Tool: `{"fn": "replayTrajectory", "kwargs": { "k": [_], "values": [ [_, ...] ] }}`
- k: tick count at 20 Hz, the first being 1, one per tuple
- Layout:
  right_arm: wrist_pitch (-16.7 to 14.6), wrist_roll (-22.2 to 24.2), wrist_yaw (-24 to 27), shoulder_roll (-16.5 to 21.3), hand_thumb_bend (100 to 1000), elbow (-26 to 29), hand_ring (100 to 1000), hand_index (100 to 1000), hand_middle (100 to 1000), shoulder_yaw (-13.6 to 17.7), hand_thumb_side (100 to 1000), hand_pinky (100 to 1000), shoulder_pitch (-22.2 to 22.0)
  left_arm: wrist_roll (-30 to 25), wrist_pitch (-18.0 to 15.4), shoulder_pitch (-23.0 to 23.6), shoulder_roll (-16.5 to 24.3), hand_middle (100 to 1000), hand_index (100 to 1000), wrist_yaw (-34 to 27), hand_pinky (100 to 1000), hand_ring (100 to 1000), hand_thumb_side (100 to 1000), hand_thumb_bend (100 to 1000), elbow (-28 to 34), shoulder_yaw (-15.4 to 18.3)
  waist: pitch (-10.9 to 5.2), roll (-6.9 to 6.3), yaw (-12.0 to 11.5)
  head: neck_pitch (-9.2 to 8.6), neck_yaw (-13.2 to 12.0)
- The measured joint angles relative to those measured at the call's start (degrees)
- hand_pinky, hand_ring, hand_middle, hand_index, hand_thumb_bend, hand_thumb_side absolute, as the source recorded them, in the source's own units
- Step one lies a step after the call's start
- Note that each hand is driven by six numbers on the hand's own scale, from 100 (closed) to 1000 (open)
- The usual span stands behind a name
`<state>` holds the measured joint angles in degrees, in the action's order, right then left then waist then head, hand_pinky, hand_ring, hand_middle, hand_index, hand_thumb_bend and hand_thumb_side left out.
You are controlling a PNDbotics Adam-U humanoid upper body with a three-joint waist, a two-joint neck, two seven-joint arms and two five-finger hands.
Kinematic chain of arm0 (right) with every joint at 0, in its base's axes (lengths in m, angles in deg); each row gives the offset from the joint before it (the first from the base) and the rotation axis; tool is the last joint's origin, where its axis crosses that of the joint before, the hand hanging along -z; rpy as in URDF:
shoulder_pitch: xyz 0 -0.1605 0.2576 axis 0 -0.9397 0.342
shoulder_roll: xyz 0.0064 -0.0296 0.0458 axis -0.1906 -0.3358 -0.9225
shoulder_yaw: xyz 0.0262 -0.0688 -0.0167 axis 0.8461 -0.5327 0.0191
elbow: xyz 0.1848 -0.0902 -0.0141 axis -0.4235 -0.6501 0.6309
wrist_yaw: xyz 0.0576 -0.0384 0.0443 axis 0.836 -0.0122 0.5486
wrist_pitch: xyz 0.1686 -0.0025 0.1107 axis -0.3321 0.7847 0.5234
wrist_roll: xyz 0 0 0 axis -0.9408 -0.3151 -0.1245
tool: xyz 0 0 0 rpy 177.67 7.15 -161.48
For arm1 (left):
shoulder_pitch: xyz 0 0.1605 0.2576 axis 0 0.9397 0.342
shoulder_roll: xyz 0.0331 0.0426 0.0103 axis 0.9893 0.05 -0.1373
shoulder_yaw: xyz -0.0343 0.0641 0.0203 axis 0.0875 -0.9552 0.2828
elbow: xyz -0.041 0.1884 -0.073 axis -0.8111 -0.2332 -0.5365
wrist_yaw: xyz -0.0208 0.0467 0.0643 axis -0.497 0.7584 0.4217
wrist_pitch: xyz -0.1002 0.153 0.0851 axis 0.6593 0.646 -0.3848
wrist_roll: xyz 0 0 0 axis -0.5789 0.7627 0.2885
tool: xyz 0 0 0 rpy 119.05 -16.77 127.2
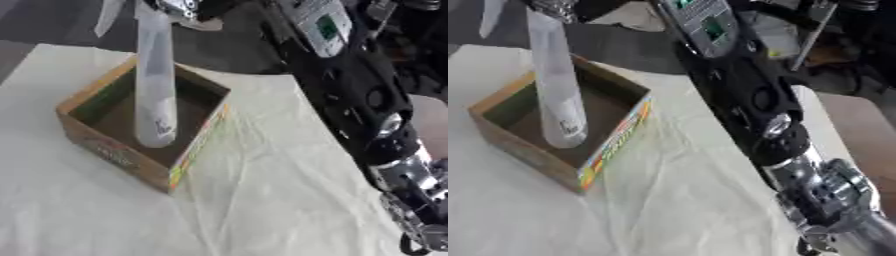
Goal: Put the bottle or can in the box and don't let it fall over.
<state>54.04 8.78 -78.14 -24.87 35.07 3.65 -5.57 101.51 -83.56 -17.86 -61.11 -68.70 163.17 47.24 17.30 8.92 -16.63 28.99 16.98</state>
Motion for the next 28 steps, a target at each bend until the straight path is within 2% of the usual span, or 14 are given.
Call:
{"fn": "replayTrajectory", "kwargs": {
  "k": [8, 15, 19, 22, 25, 27, 28],
  "values": [
    [-0.58, 0.6, -0.82, -0.23, 100, 0.02, 355, 570, 491, -0.34, 100, 826, -1.08, -0.17, -0.01, -0.07, -0.31, 631, 718, 0.0, 807, 450, 810, 160, 0.0, 0.0, 0.43, -0.23, 0.12, -0.01, -0.04],
    [-1.81, 1.39, -3.26, -0.61, 100, 0.03, 466, 633, 562, -0.74, 100, 852, -1.94, -0.2, 0.0, -0.1, -0.47, 631, 718, 0.0, 807, 450, 809, 160, 0.0, 0.0, 0.9, -0.24, 0.32, -0.01, -0.32],
    [-3.06, 1.73, -4.99, -0.61, 100, 0.13, 432, 595, 530, -0.94, 100, 848, -1.97, -0.22, 0.0, -0.13, -0.47, 625, 716, 0.0, 807, 443, 807, 159, 0.0, 0.0, 0.9, -0.24, 0.39, -0.01, -0.54],
    [-3.29, 1.2, -5.6, -0.61, 100, -0.01, 448, 609, 543, -0.95, 100, 850, -1.97, -0.3, 0.02, -0.14, -0.47, 625, 715, 0.0, 807, 442, 808, 161, 0.0, 0.0, 0.9, -0.24, 0.39, -0.01, -0.61],
    [-3.48, 1.3, -6.68, -0.61, 100, -0.28, 554, 692, 633, -1.04, 101, 878, -1.98, -0.42, 0.06, -0.14, -0.47, 626, 716, 0.0, 808, 445, 808, 160, 0.0, 0.0, 0.9, -0.24, 0.39, -0.01, -0.69],
    [-4.03, 1.86, -7.72, -0.61, 100, -0.46, 666, 768, 737, -1.04, 224, 907, -2.01, -0.42, 0.06, -0.14, -0.47, 626, 715, 0.0, 807, 447, 806, 161, 0.0, 0.0, 0.9, -0.24, 0.41, -0.01, -0.72],
    [-4.36, 2.16, -8.28, -0.61, 100, -0.6, 696, 785, 760, -1.03, 252, 914, -2.0, -0.42, 0.06, -0.14, -0.47, 626, 716, 0.0, 807, 447, 806, 160, 0.0, 0.0, 0.9, -0.24, 0.44, -0.01, -0.73]
  ]
}}
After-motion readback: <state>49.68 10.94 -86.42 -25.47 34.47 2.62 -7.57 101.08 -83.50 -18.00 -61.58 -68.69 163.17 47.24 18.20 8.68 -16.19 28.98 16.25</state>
